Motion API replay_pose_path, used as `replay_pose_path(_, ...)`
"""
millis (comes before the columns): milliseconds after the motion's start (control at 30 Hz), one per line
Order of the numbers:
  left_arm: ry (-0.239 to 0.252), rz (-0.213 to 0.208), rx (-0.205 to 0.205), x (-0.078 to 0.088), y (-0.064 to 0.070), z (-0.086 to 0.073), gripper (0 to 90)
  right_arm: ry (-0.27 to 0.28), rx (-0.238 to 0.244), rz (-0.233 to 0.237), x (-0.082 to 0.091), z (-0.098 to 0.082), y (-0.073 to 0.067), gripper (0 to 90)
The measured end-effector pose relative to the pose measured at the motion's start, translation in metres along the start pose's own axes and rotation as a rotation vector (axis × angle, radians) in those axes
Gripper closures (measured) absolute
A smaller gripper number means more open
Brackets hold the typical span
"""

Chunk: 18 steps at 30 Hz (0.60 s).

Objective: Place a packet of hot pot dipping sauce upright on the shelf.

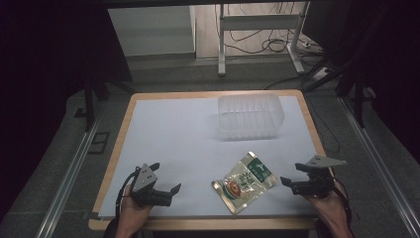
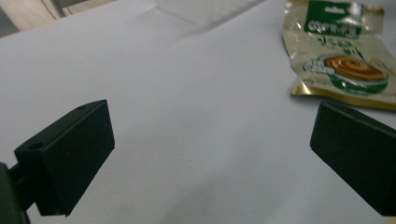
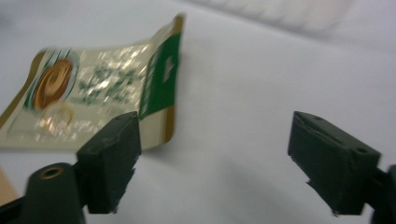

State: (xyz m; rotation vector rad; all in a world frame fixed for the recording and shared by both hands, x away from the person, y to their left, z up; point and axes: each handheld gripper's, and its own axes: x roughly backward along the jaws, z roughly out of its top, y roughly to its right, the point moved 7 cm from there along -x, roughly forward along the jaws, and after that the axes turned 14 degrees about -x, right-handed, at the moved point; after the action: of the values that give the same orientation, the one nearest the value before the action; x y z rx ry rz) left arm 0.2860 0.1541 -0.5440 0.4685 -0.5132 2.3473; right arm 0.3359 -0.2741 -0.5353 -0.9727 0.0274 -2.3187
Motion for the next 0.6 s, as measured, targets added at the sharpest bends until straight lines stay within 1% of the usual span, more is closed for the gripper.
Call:
replay_pose_path(33, 0.002, 0.005, 0.005, 0.001, -0.001, 0.0, 0.0, -0.021, 0.007, 0.009, -0.004, -0.002, -0.001, 15.8)
replay_pose_path(67, 0.002, 0.008, 0.007, 0.001, -0.001, 0.0, 0.0, -0.047, 0.005, 0.028, -0.007, -0.004, -0.004, 15.2)
replay_pose_path(133, 0.001, 0.013, 0.0, 0.0, -0.001, 0.001, 0.0, -0.041, 0.002, 0.04, -0.007, -0.003, -0.006, 13.2)
replay_pose_path(167, 0.005, 0.006, -0.011, 0.0, 0.001, 0.001, 0.0, -0.036, 0.002, 0.044, -0.006, -0.002, -0.006, 11.6)
replay_pose_path(233, 0.009, 0.004, -0.014, -0.001, 0.002, 0.002, 0.0, -0.031, 0.0, 0.041, -0.006, -0.002, -0.005, 10.4)
replay_pose_path(267, 0.013, -0.002, -0.017, -0.001, 0.004, 0.003, 0.0, -0.023, -0.005, 0.046, -0.005, -0.003, -0.002, 8.5)
replay_pose_path(333, 0.015, -0.012, -0.021, -0.002, 0.005, 0.004, 0.0, -0.016, -0.011, 0.046, -0.005, -0.003, 0.0, 7.8)
replay_pose_path(367, 0.011, -0.012, -0.02, -0.002, 0.006, 0.003, 0.0, -0.01, -0.012, 0.047, -0.004, -0.003, 0.002, 7.4)
replay_pose_path(400, 0.009, -0.012, -0.02, -0.003, 0.005, 0.003, 0.0, -0.004, -0.017, 0.059, -0.004, -0.003, 0.003, 6.6)
replay_pose_path(467, 0.007, -0.016, -0.014, -0.003, 0.005, 0.002, 0.0, 0.003, -0.014, 0.057, -0.004, -0.002, 0.005, 5.3)
replay_pose_path(600, 0.01, -0.019, -0.006, -0.003, 0.004, 0.002, 0.0, -0.003, -0.007, 0.058, -0.004, -0.003, 0.006, 4.4)
